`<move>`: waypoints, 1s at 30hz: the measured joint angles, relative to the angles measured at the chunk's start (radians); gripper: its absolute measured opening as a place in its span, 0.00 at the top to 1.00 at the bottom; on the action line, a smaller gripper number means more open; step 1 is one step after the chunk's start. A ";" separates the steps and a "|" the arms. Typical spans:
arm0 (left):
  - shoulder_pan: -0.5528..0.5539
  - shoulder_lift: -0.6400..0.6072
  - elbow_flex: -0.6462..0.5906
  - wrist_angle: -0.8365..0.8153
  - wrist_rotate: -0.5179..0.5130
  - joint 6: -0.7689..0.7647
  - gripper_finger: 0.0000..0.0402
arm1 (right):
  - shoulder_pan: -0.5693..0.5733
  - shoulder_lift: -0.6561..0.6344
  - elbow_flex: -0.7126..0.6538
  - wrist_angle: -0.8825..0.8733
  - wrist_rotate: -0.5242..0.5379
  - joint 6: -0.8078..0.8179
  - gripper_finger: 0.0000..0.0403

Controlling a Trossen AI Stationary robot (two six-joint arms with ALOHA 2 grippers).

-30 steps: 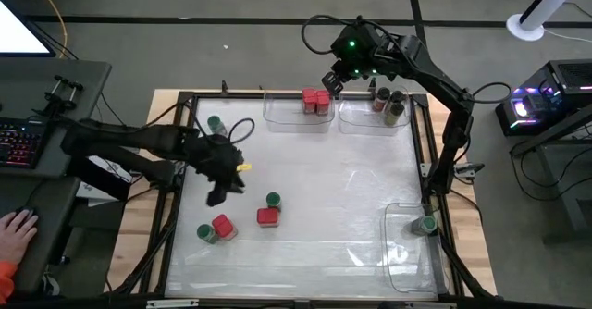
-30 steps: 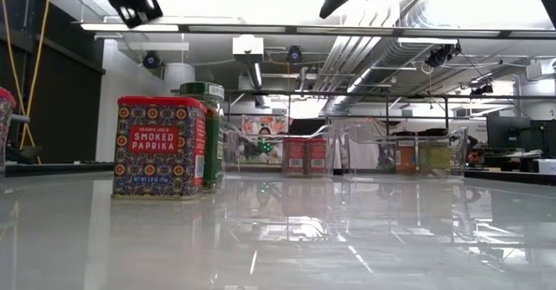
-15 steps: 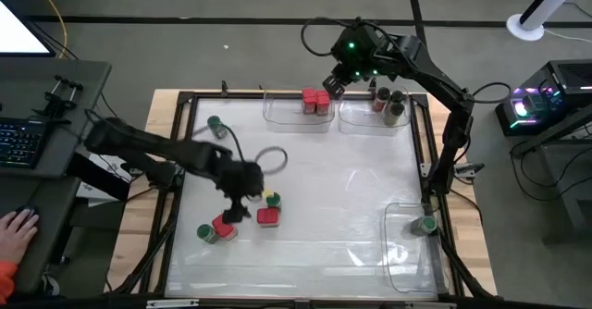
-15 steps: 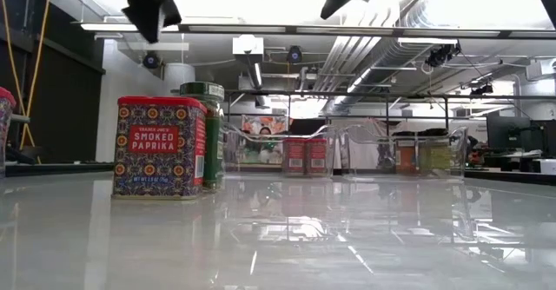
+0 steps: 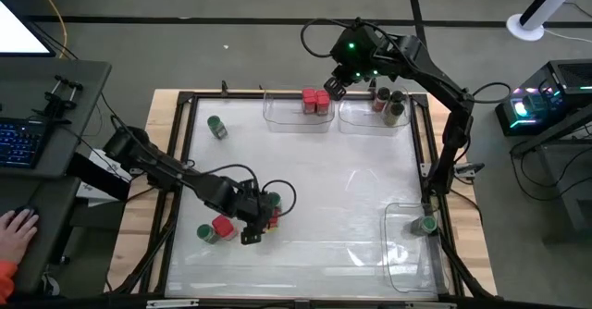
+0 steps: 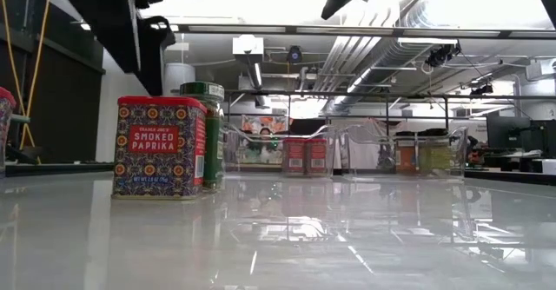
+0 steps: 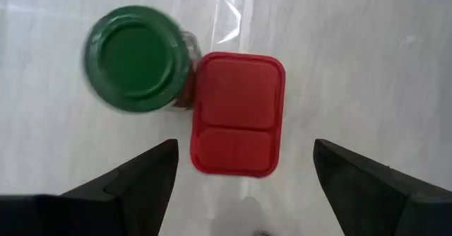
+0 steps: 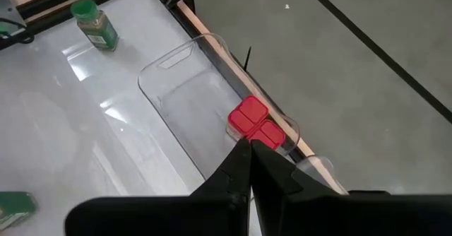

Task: Sort spices by type
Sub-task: Put the red seasoning can into the left transparent bin

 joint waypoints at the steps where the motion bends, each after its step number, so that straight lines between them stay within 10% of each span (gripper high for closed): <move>1: 0.000 0.010 0.000 0.004 -0.001 0.017 0.21 | 0.000 0.000 0.000 -0.001 0.000 0.001 1.00; 16: 0.026 0.110 0.000 0.010 0.016 0.077 0.22 | 0.000 0.000 0.000 -0.005 -0.004 0.028 1.00; 23: 0.024 0.095 -0.001 -0.001 0.064 -0.030 0.55 | 0.000 0.000 0.000 -0.005 -0.004 0.019 1.00; 30: 0.019 -0.084 -0.001 -0.030 0.250 -0.169 0.56 | -0.001 0.000 0.000 -0.010 -0.003 -0.045 1.00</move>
